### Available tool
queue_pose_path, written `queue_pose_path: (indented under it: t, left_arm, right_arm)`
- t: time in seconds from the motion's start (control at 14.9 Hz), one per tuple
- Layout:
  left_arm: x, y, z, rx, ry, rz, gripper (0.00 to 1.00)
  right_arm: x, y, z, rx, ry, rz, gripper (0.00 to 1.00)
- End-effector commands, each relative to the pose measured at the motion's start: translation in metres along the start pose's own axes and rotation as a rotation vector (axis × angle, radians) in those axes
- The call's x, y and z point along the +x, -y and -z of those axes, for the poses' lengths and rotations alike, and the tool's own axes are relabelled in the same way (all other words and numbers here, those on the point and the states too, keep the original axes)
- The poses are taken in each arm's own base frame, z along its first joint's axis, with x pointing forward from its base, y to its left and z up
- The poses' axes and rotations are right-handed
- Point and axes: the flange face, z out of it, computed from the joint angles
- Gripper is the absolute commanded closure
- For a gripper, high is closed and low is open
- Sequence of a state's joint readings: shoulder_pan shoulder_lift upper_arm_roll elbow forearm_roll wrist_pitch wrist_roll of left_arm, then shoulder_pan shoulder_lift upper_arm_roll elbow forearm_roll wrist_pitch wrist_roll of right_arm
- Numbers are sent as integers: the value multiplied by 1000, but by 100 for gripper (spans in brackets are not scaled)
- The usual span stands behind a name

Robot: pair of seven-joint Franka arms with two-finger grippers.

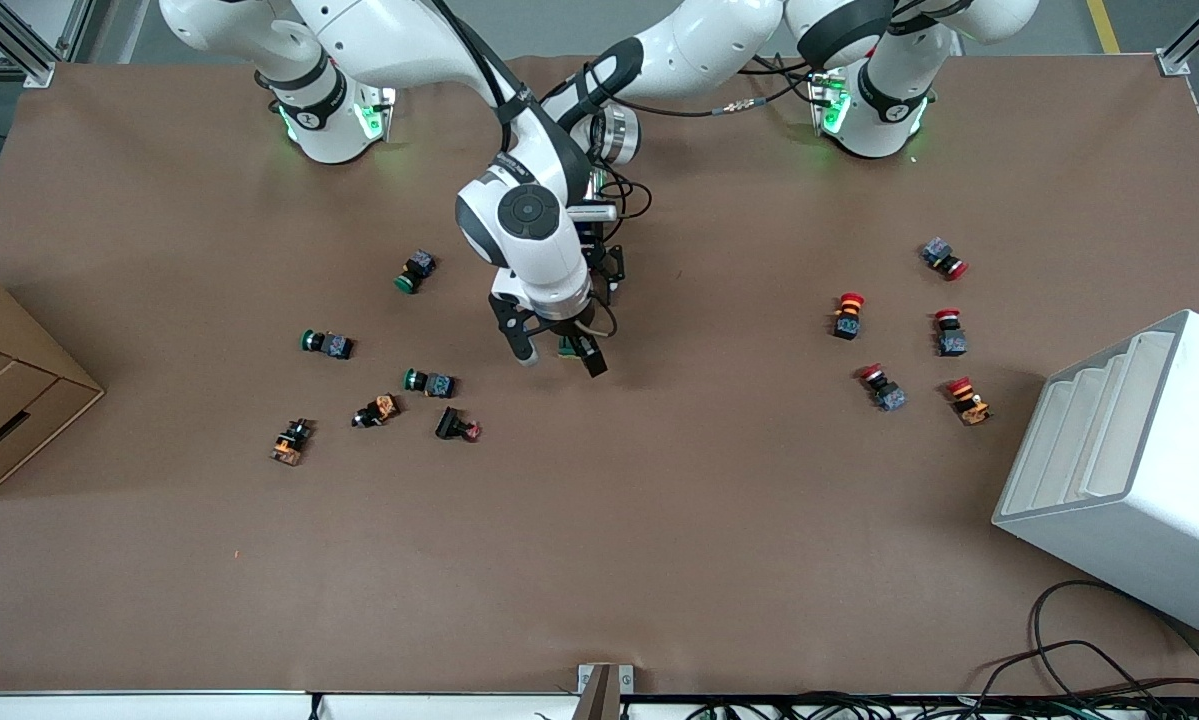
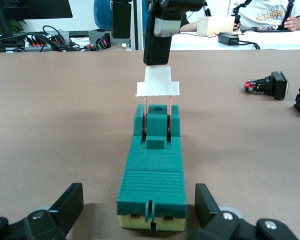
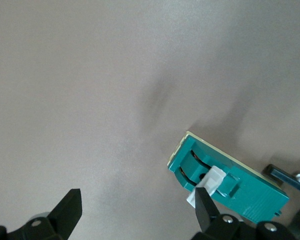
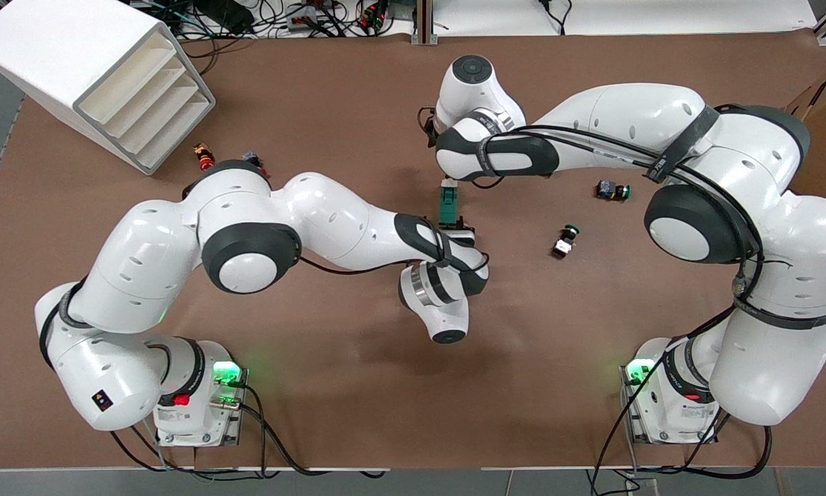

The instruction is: Close load switch with both arms

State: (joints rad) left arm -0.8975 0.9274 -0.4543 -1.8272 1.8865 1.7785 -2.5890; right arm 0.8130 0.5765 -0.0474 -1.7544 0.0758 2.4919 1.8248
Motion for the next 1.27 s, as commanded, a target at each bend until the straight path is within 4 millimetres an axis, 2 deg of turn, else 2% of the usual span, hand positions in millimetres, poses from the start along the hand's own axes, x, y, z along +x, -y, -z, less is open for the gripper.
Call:
queue_pose_path:
  t: [0.0,0.27,0.67,1.21]
  left_arm:
    - [-24,-3,7,-21,32,0,1]
    - [-24,-5,7,-23,34,2,1]
    - [-19,-8,3,-18,30,6,1]
    - [-4,-19,-6,-14,20,34,1]
  right_arm:
    - [0,1,-11,-1,-4,11,0]
    - [1,4,-19,-3,-7,18,0]
    - [8,8,-17,2,-8,32,0]
    - [15,13,-29,3,-20,56,0]
